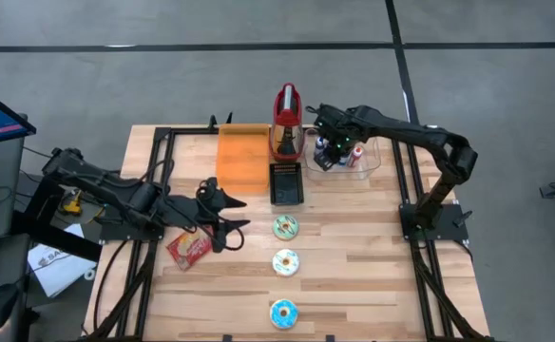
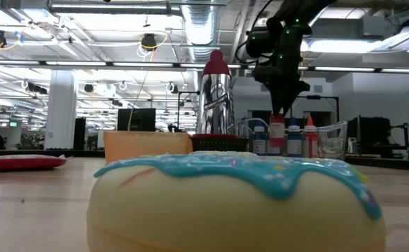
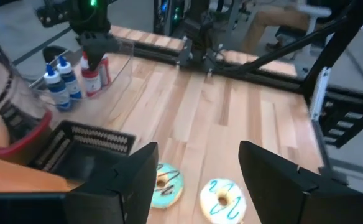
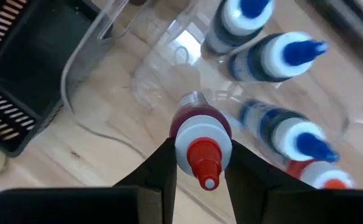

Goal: Pick & Place Food Item
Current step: Put the red food coloring bottle into the transparent bin

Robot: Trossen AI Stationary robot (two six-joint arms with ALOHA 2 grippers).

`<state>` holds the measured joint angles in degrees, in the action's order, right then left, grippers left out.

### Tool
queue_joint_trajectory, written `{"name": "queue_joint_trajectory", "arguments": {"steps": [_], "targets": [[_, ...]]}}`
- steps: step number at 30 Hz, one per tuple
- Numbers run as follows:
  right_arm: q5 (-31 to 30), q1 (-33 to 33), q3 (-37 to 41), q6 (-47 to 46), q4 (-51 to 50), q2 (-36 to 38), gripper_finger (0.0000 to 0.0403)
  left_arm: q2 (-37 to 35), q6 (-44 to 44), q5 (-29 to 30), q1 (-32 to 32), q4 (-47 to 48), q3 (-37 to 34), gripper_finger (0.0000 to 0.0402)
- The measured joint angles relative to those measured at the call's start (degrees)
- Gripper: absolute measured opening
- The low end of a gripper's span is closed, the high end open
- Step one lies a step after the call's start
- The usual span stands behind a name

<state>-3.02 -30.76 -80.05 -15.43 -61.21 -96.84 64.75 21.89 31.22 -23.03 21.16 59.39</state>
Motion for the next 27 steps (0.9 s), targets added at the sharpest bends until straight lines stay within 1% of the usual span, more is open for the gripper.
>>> {"name": "queue_joint_trajectory", "arguments": {"steps": [2, 6, 17, 27], "targets": [[0.00, 0.04, 1.00, -0.75, 0.98, 0.00, 0.0098, -0.02, 0.02, 0.00, -0.05, -3.14, -1.35, 0.0223], [0.02, 0.04, 2.58, -1.83, 2.19, 0.00, 0.0098, 0.00, 0.54, -0.04, -0.08, -5.69, -2.94, 0.0223], [0.17, -0.12, 2.66, -5.63, 4.53, 0.00, 0.0098, -0.02, 0.92, 0.02, -0.06, -5.78, -2.94, 0.0219], [0.43, -0.18, 2.66, -9.25, 4.11, 0.00, 0.0098, -0.02, 0.92, 0.04, -0.06, -5.79, -2.94, 0.0220]]}}
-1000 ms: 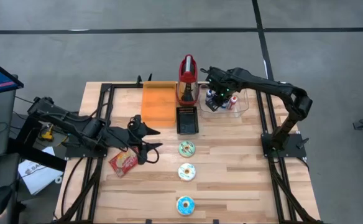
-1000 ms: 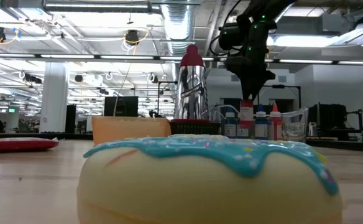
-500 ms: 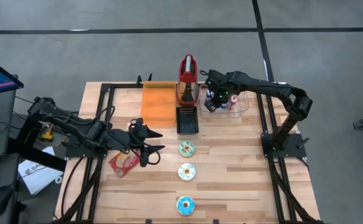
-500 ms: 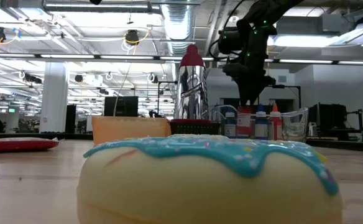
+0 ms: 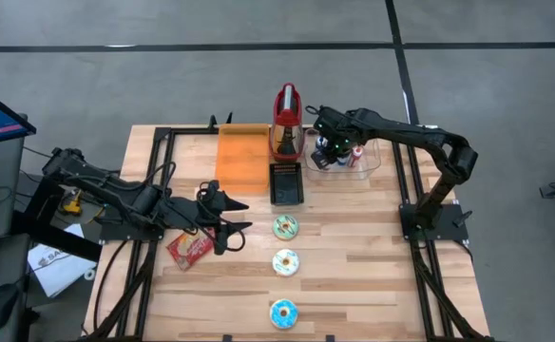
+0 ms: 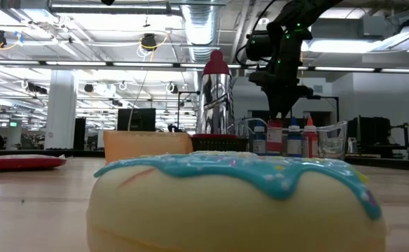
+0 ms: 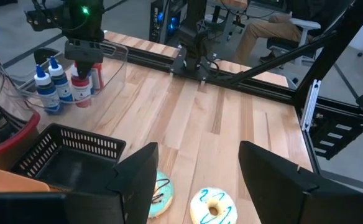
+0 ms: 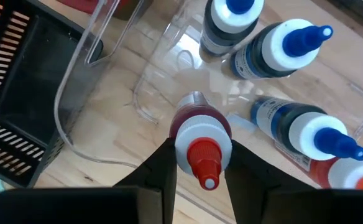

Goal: Pick & Place Food Item
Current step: Put the red food coloring bottle into the transparent bin

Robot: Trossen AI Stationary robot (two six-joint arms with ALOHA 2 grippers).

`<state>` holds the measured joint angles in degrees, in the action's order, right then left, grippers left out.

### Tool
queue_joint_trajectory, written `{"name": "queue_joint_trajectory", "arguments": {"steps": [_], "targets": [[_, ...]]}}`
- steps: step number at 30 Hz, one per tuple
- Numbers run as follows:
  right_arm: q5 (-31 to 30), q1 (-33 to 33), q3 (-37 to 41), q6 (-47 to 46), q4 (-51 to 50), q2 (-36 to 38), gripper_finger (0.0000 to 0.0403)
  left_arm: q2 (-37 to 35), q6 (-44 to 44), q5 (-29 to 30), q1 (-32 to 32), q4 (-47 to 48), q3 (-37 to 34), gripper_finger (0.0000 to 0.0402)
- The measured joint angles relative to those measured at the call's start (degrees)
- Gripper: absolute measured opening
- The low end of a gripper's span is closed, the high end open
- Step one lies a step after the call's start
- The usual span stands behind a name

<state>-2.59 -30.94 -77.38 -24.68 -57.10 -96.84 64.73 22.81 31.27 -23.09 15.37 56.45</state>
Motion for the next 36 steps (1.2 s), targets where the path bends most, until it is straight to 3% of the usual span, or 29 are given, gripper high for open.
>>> {"name": "queue_joint_trajectory", "arguments": {"steps": [11, 20, 25, 36], "targets": [[0.20, 0.00, 0.04, -3.89, 0.17, 0.00, 0.0098, 0.00, -0.09, 0.02, 0.02, -0.01, 0.00, 0.0221], [1.09, 0.23, 7.39, -7.27, 4.20, 0.48, 0.0098, 0.00, -1.05, 0.02, 0.01, -0.04, 0.00, 0.0220], [1.03, 0.35, 7.58, -7.62, 4.70, 0.48, 0.0098, 0.00, -1.07, 0.02, 0.02, -0.06, 0.00, 0.0220], [1.25, 0.48, 7.74, -7.06, 6.47, 0.31, 0.0150, 0.00, -1.01, 0.00, 0.02, -0.04, 0.00, 0.0223]]}}
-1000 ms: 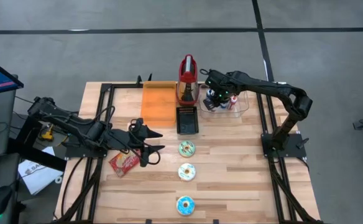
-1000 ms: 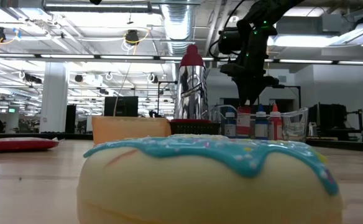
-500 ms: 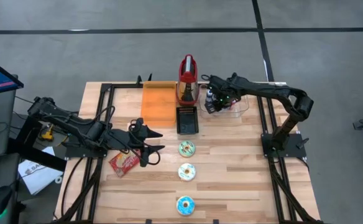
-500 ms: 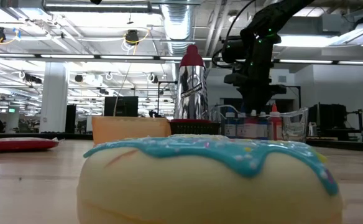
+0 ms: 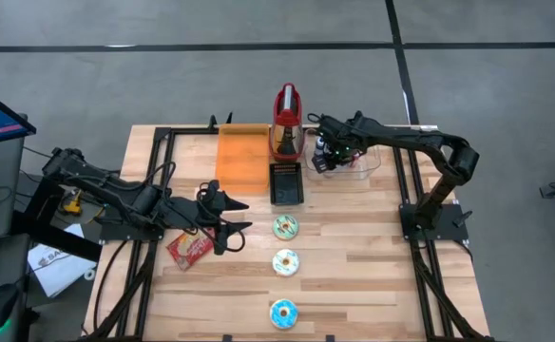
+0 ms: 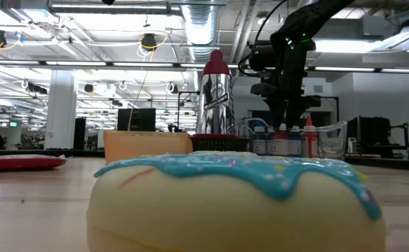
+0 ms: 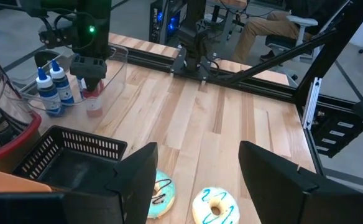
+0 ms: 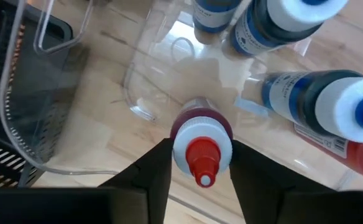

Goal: Pick & Place Food Item
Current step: Put the red food coloring bottle into the transparent bin, then put the popcorn bag into the orange bin

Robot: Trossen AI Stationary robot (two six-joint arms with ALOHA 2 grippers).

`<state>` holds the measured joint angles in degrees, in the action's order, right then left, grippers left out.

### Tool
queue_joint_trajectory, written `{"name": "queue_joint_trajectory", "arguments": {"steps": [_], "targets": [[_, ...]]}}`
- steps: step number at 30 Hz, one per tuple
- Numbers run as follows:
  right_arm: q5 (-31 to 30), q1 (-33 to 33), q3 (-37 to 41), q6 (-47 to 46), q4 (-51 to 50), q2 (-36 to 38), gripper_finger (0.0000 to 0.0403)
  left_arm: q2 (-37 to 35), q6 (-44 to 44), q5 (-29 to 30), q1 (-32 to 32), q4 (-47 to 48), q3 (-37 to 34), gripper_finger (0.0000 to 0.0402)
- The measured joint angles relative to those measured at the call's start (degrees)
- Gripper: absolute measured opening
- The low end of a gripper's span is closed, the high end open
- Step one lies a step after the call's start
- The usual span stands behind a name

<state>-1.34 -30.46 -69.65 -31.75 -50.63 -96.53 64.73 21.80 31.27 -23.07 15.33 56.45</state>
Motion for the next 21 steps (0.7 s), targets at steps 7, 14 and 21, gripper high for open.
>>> {"name": "queue_joint_trajectory", "arguments": {"steps": [7, 14, 21], "targets": [[0.46, 0.00, 0.22, 0.28, 0.50, 1.25, 0.0173, 0.00, 0.00, -0.02, 0.00, 0.02, 0.00, 0.0224], [0.03, -0.48, 0.22, 0.44, 0.19, 3.11, 0.0190, 0.00, -0.04, 0.00, 0.00, 0.04, 0.00, 0.0221], [-0.64, -0.42, 0.20, 0.39, 0.13, 6.80, 0.0193, 0.00, -0.35, -0.12, 0.00, 0.59, 0.00, 0.0221]]}}
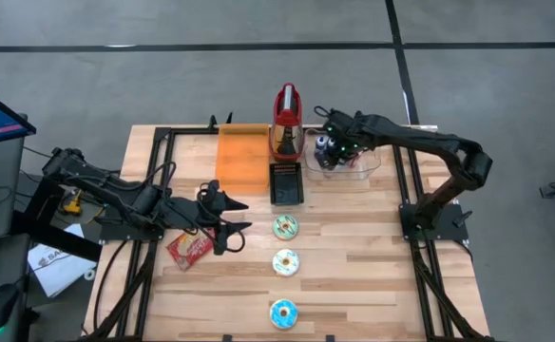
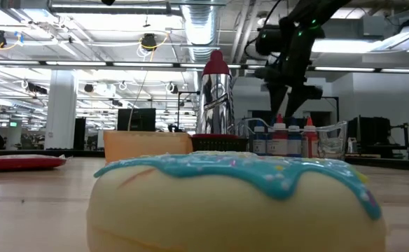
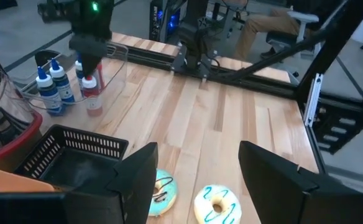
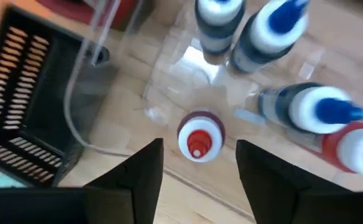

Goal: Pick & Place Food Item
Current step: Put the popcorn bag into the orange bin

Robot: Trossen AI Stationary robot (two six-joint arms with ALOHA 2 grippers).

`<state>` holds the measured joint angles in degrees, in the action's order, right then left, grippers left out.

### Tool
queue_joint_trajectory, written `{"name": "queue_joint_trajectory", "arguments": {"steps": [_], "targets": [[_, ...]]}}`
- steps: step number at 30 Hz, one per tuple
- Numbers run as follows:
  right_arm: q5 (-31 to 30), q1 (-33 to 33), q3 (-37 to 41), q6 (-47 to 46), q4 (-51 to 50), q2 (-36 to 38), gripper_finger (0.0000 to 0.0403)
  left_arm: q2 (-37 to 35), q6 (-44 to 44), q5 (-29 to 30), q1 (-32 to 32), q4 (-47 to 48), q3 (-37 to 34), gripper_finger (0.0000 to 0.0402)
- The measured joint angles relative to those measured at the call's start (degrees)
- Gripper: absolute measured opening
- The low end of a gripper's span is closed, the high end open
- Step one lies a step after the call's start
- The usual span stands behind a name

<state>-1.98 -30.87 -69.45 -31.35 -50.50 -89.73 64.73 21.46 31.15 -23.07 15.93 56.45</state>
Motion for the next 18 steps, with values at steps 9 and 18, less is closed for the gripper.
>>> {"name": "queue_joint_trajectory", "arguments": {"steps": [9, 18], "targets": [[0.27, 2.77, -0.04, -0.19, 0.60, 13.91, 0.0191, -0.02, 1.64, -8.08, -0.12, 12.77, 0.00, 0.0223], [-2.38, 14.78, -0.17, -9.27, 7.05, 26.73, 0.0177, -0.02, 33.20, -17.37, -1.33, 48.32, 0.00, 0.0248]]}}
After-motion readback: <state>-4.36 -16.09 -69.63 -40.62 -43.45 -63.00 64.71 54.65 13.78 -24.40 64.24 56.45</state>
